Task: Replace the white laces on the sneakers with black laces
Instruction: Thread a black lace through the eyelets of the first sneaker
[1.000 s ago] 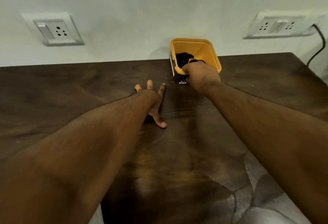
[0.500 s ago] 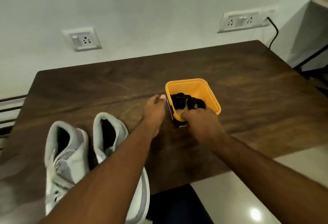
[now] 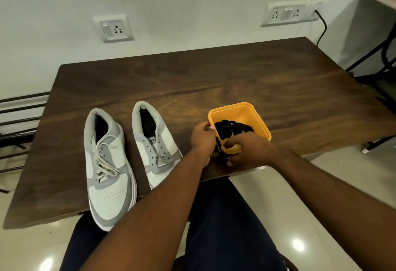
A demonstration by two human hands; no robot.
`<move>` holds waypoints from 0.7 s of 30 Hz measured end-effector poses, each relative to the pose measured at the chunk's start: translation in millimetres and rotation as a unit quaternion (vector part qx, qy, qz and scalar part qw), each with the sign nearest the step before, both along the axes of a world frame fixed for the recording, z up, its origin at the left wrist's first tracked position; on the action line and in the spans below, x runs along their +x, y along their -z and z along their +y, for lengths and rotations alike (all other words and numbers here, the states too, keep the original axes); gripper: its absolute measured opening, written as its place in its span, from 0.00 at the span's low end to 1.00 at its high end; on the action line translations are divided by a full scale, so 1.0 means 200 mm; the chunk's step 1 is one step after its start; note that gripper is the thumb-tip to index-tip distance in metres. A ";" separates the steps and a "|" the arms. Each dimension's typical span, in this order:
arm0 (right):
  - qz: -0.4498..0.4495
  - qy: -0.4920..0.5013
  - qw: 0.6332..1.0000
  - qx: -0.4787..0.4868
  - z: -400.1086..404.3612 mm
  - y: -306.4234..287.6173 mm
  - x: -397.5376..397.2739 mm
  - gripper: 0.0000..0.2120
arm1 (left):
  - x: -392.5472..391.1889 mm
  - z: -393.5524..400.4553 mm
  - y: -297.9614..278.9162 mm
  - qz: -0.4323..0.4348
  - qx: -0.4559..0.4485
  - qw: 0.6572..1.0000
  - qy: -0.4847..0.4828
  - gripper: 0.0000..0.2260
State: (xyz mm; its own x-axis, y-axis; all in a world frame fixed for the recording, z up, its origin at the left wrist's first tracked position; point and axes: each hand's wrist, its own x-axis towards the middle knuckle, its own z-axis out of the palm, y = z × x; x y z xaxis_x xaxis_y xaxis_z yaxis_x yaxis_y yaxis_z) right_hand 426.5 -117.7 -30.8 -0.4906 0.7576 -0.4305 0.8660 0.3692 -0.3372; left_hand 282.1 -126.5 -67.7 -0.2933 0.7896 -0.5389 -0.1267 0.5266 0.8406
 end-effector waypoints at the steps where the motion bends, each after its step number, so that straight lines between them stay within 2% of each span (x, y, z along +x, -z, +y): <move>1: 0.054 0.021 0.998 -0.034 0.02 -0.03 0.03 0.22 | 0.01 0.00 0.00 -0.005 -0.002 1.000 -0.004 0.14; 3: 0.166 0.075 0.982 -0.047 0.09 -0.07 0.08 0.15 | 0.00 0.02 0.00 0.010 0.000 1.000 -0.022 0.18; 5: 0.200 0.123 0.972 0.010 0.20 -0.07 0.11 0.09 | -0.02 0.04 0.00 0.030 0.001 0.999 -0.034 0.20; 8: 0.065 0.112 0.987 0.096 0.33 0.00 0.08 0.18 | -0.01 0.06 0.00 -0.008 -0.009 1.000 -0.023 0.20; 11: -0.036 0.061 0.996 0.059 0.37 0.09 0.01 0.21 | 0.02 0.07 -0.01 -0.008 -0.001 1.000 -0.022 0.18; 16: -0.060 0.060 0.991 0.101 0.34 0.14 -0.03 0.16 | 0.03 0.06 -0.04 0.021 0.004 1.000 -0.018 0.18; 19: -0.081 0.064 0.986 0.128 0.31 0.06 -0.04 0.16 | 0.02 0.04 -0.05 0.044 0.006 0.999 -0.019 0.21; 21: -0.105 0.064 0.976 0.178 0.28 -0.06 -0.05 0.17 | -0.01 -0.01 -0.05 0.087 0.047 0.994 -0.043 0.22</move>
State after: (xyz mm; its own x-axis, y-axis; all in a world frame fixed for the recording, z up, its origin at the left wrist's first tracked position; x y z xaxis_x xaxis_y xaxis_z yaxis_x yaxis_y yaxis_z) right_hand 415.5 -62.2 -19.3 -0.3114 0.9269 -0.2096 0.9490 0.3149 -0.0175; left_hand 280.2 -128.5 -57.2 -0.4445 0.8018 -0.3994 -0.0169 0.4383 0.8987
